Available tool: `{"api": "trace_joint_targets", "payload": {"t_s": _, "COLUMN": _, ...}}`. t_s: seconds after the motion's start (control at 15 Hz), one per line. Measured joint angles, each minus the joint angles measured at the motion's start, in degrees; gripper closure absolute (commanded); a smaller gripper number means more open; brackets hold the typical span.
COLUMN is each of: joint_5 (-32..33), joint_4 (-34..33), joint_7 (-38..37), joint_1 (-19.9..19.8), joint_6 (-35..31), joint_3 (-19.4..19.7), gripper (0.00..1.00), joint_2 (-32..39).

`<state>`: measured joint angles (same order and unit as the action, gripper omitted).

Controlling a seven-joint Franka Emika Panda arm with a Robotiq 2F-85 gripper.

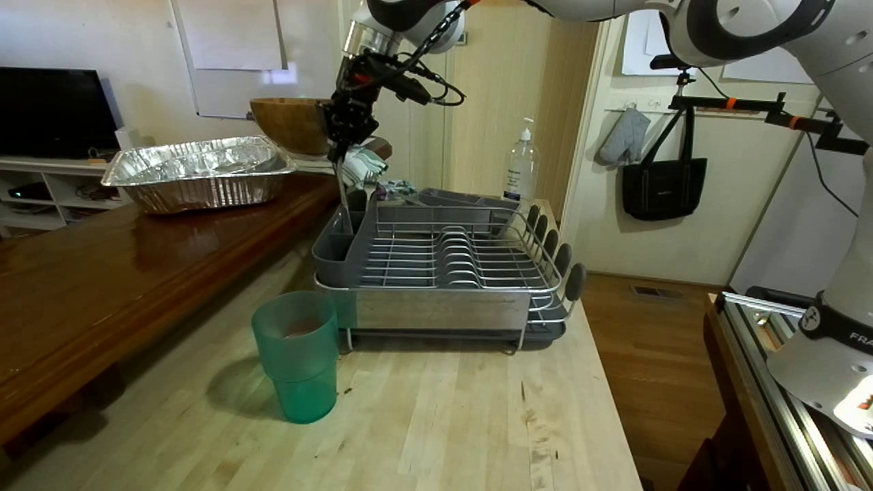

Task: Move the knife from the left rack to the right rack

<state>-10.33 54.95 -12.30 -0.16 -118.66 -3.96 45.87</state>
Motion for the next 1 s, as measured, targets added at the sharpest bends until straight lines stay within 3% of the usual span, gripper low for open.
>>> {"api": "trace_joint_targets", "payload": {"t_s": 0.33, "joint_5": 0.1, "joint_4": -0.4, "joint_7": -1.6, "joint_1": 0.5, "joint_6": 0.3, "joint_3": -0.2, "gripper": 0.98, "joint_2": -1.3}}
{"api": "trace_joint_targets", "payload": {"t_s": 1.0, "joint_5": 1.4, "joint_4": -0.2, "joint_7": -3.1, "joint_1": 1.3, "joint_6": 0.2, "joint_3": 1.4, "gripper": 0.98, "joint_2": -11.6}}
